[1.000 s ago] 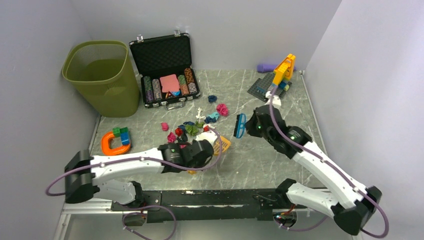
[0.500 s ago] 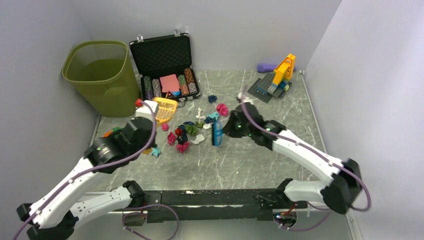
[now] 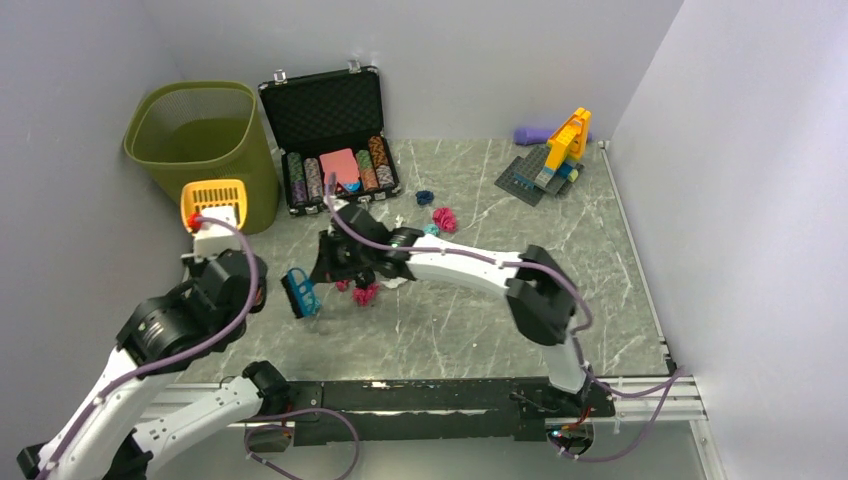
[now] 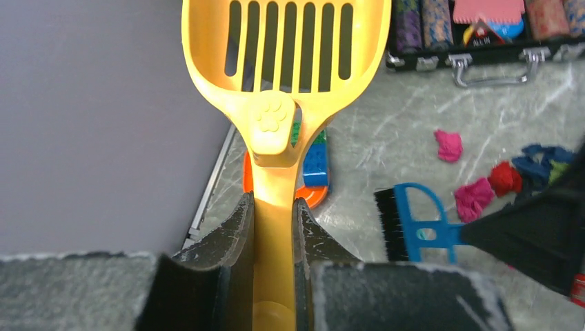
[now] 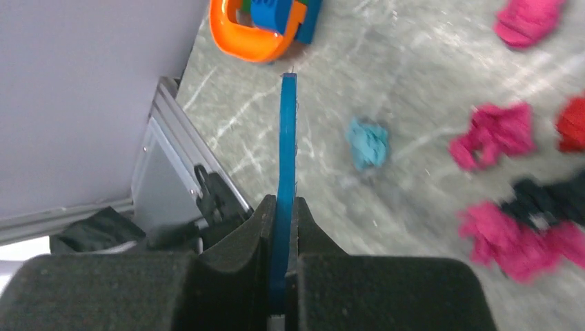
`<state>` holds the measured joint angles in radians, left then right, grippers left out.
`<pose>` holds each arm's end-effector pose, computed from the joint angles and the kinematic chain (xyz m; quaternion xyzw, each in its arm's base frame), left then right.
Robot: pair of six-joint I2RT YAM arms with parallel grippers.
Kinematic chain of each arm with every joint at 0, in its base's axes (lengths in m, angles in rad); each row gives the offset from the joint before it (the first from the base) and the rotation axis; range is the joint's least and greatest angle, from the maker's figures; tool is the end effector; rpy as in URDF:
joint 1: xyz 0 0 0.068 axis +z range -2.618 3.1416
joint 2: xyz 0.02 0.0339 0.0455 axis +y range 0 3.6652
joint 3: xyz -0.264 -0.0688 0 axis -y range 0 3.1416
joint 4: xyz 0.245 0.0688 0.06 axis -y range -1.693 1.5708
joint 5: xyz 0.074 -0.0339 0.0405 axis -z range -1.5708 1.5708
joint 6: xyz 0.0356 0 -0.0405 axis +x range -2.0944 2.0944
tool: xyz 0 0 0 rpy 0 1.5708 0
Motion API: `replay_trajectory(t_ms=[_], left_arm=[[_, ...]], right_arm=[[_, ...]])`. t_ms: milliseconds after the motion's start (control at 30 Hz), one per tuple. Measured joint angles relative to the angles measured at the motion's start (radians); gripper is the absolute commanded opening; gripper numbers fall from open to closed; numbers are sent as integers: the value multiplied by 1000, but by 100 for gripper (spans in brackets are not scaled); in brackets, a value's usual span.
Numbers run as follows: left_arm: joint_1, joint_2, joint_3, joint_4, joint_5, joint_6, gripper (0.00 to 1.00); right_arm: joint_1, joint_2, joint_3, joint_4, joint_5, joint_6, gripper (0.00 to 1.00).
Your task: Sweep away the paper scraps from the table
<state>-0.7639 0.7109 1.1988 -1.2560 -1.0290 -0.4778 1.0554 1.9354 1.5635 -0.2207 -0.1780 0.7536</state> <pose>0.0750 -0.0296 0.3894 -0.0760 0.8206 0.1706 0.5401 0.2186 0.3987 0.2661 -0.1735 0.8630 0.4164 0.2276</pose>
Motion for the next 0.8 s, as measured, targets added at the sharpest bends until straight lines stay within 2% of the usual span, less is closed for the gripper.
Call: replay_trajectory(t_ms=[200,367,467,567,700,800], left_arm=[[2,-134,-66,30,-75,-11,0],[2,-179,-127,95,-65,14,0],[2,-177,-140,117,-43,20,0],[2,-177,-150,141,-19,30,0],[2,-182,-164,166,14,45,0],[2,-188,-169,174,33,50,0]], right_arm=[[22,282,260,-39,-3,80,0],[18,395,422,-261,139,122,0],[10,365,444,-368,254,129,0],[-25,282,381,-438,330,120,0],[-109,165,274,-510,383,78,0],[-157,134,268,-520,381,24,0]])
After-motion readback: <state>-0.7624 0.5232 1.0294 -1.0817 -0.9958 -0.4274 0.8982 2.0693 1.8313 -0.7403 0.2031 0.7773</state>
